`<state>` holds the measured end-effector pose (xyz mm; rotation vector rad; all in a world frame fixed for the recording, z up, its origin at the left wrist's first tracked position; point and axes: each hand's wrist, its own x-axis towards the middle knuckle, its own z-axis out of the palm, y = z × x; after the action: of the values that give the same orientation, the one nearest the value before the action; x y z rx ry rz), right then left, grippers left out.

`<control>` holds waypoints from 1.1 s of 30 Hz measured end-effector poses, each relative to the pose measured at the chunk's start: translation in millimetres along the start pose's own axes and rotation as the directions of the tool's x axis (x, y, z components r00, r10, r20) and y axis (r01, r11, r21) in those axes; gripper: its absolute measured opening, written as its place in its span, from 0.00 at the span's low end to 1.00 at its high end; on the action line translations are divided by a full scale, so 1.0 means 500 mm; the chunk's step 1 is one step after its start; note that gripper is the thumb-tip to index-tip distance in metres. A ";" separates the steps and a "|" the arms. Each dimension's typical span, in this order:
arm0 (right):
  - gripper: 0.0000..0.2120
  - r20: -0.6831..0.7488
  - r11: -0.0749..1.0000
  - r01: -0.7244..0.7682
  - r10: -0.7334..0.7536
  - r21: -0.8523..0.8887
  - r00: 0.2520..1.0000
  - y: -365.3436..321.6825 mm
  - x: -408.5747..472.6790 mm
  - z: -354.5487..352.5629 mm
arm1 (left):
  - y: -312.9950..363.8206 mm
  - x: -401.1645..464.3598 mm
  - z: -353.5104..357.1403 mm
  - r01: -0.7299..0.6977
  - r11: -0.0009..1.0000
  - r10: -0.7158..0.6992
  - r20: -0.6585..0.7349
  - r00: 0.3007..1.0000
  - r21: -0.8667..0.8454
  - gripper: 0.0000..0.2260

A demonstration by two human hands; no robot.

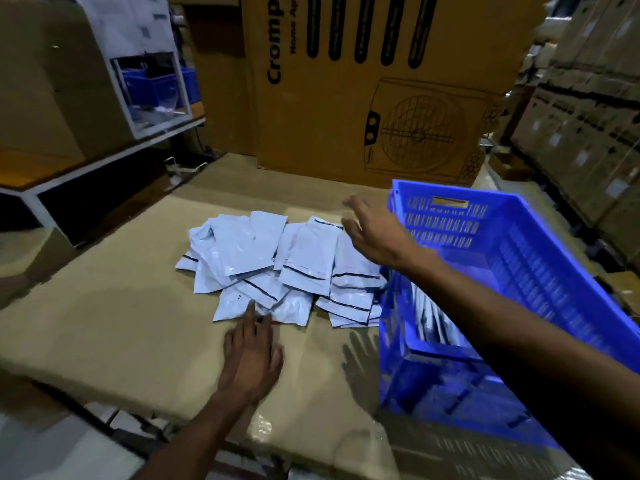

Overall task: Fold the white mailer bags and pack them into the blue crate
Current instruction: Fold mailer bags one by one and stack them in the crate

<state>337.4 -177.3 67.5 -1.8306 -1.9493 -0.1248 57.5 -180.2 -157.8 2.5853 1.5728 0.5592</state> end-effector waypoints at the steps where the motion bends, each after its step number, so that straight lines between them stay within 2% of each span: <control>1: 0.21 0.038 1.000 0.008 -0.008 -0.003 0.999 -0.018 0.015 0.016 | -0.025 -0.002 -0.004 0.019 1.000 -0.019 -0.002 1.000 0.008 0.29; 6: 0.21 0.282 0.998 0.036 -0.022 -0.043 0.959 -0.098 0.080 0.109 | -0.113 -0.006 -0.029 0.072 0.995 -0.072 -0.003 0.997 0.065 0.27; 11: 0.21 0.464 0.986 -0.082 0.141 -0.144 0.875 -0.099 0.066 0.253 | -0.116 0.006 -0.030 0.082 0.988 -0.093 0.082 0.992 0.130 0.26; 13: 0.22 0.443 0.965 -0.108 0.207 -0.238 0.872 -0.085 0.031 0.300 | -0.112 0.008 -0.028 0.095 0.988 -0.107 0.097 0.989 0.121 0.27; 16: 0.24 0.350 0.933 -0.094 0.221 -0.346 0.910 -0.067 -0.016 0.350 | -0.109 0.009 -0.026 0.098 0.987 -0.111 0.096 0.989 0.127 0.27; 19: 0.17 0.208 0.904 -0.109 0.210 -0.413 0.955 -0.051 -0.037 0.376 | -0.111 0.010 -0.024 0.089 0.987 -0.102 0.096 0.990 0.134 0.27; 22: 0.12 0.131 0.911 -0.127 0.192 -0.393 0.973 -0.044 -0.046 0.380 | -0.112 0.009 -0.022 0.070 0.987 -0.085 0.100 0.991 0.145 0.27; 25: 0.15 0.070 0.924 -0.082 0.116 -0.373 0.991 -0.078 -0.066 0.379 | -0.111 0.006 -0.026 0.053 0.991 -0.059 0.046 0.997 0.120 0.29; 27: 0.20 0.062 0.931 0.019 0.004 -0.364 0.998 -0.125 -0.095 0.389 | -0.110 0.002 -0.035 0.070 0.993 -0.069 -0.020 0.997 0.098 0.32; 30: 0.19 0.069 0.937 0.172 -0.158 -0.305 0.985 -0.214 -0.156 0.412 | -0.101 -0.005 -0.052 0.069 0.995 -0.063 -0.084 0.994 0.073 0.36; 33: 0.20 0.092 0.953 0.219 -0.203 -0.210 0.975 -0.293 -0.206 0.429 | -0.105 -0.011 -0.062 0.023 0.998 -0.020 -0.051 0.998 0.055 0.41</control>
<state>140.1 -209.0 -127.9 -1.7729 -2.2551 -0.3624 0.5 -164.1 -142.7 2.6109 1.6528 0.5916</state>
